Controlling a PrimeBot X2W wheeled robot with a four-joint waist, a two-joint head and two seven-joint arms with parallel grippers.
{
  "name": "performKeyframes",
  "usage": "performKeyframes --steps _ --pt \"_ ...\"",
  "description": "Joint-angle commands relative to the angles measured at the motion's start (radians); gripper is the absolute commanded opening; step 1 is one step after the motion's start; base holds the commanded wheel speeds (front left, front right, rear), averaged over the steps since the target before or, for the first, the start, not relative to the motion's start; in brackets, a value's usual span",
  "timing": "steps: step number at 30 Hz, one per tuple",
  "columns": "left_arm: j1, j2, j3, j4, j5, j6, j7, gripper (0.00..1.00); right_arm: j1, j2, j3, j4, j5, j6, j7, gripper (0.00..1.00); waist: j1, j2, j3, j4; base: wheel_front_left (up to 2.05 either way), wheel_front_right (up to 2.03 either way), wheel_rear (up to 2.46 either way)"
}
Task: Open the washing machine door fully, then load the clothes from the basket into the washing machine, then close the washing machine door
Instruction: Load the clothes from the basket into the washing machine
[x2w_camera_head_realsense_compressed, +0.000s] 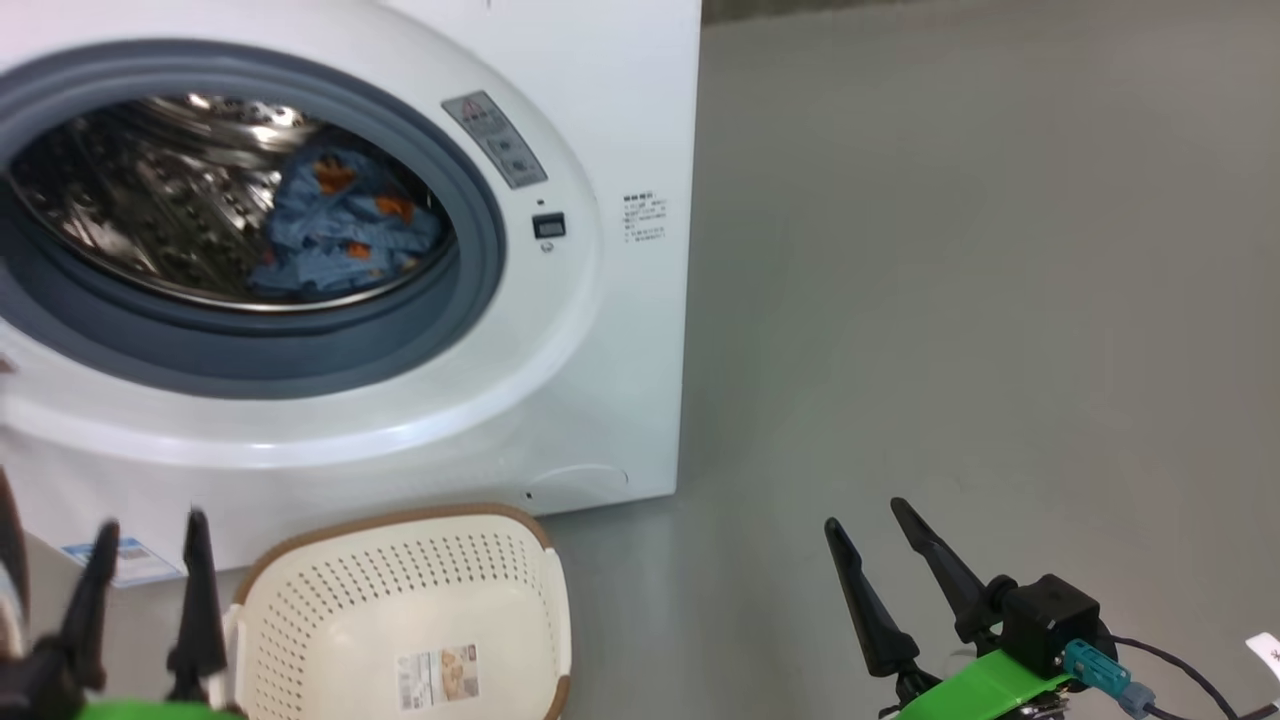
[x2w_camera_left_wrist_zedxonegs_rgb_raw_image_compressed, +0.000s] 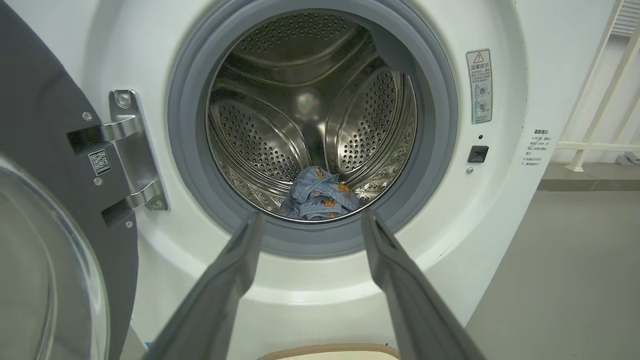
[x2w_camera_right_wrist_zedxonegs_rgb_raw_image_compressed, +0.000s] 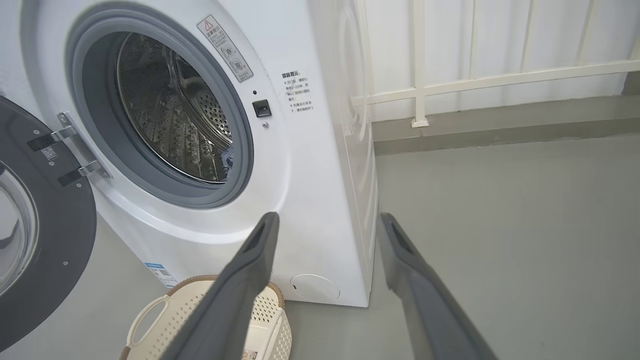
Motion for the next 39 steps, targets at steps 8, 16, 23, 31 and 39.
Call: performKeyframes --steps 8,16,23,31,39 --pt "0.105 -0.040 0.057 -0.074 0.052 -0.003 -0.005 1.00 0.022 0.002 0.017 -0.028 -0.024 0.002 -0.005 1.00 -0.0001 0.0000 -0.059 0.008 0.00 0.00 0.00" --pt "0.192 -0.083 0.080 -0.132 0.074 0.000 -0.005 1.00 0.034 0.002 0.009 -0.035 -0.033 0.002 -0.005 1.00 -0.0001 0.0000 -0.076 0.007 0.00 0.00 0.00" --pt "0.231 -0.098 0.097 -0.159 0.094 0.012 -0.005 1.00 0.035 0.002 0.008 -0.041 -0.032 0.002 -0.005 1.00 -0.0001 0.0000 -0.078 0.006 0.00 0.00 0.00" --pt "0.236 -0.106 0.101 -0.157 0.095 0.010 -0.005 1.00 0.035 0.002 0.008 -0.036 -0.031 0.002 -0.005 1.00 -0.0001 0.0000 -0.084 0.010 0.00 0.00 0.00" --pt "0.236 -0.109 0.107 -0.152 0.096 0.006 -0.005 1.00 0.033 0.002 0.010 -0.036 -0.030 0.002 -0.005 1.00 -0.0001 0.0000 -0.086 0.010 0.00 0.00 0.00"
